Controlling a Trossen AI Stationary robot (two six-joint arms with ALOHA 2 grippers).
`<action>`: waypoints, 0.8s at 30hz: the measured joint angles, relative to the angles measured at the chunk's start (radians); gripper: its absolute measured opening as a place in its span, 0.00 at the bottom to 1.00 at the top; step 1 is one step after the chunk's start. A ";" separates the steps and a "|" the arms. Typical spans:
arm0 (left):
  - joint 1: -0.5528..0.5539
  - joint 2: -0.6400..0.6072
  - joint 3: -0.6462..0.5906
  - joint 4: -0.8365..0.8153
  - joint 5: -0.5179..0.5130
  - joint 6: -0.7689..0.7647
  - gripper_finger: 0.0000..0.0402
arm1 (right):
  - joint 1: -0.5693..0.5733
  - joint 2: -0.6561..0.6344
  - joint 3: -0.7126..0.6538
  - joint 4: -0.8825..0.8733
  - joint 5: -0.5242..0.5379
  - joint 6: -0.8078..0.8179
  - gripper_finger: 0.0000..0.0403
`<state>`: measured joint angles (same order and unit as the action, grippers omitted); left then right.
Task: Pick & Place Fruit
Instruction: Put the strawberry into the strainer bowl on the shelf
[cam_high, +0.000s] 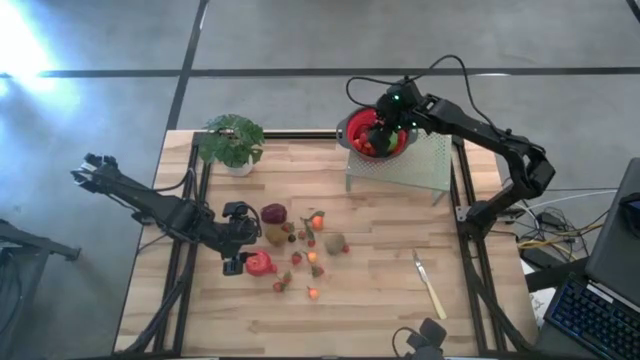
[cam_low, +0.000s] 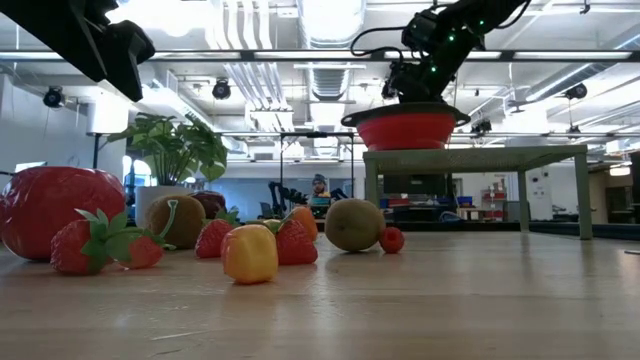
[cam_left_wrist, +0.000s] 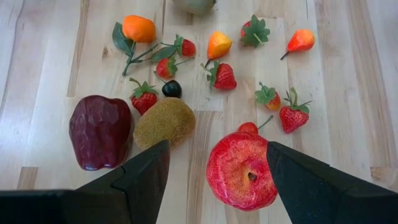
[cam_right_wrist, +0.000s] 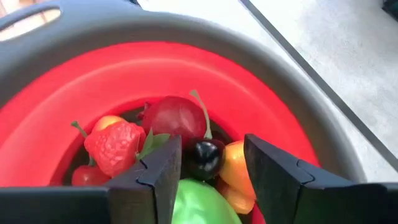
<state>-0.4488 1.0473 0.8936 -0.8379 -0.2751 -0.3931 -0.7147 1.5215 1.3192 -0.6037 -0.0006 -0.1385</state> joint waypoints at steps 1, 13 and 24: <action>0.000 0.000 0.000 0.000 0.000 0.000 0.68 | 0.000 0.000 0.005 0.000 0.000 0.004 0.44; 0.000 0.000 0.000 0.000 0.000 0.000 0.68 | 0.126 -0.030 0.108 -0.082 -0.001 0.027 0.42; 0.000 0.000 0.000 0.000 0.000 0.000 0.68 | 0.407 -0.036 0.093 -0.092 0.000 0.083 0.31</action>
<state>-0.4488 1.0473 0.8936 -0.8379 -0.2752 -0.3931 -0.3080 1.4859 1.4121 -0.6953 -0.0010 -0.0553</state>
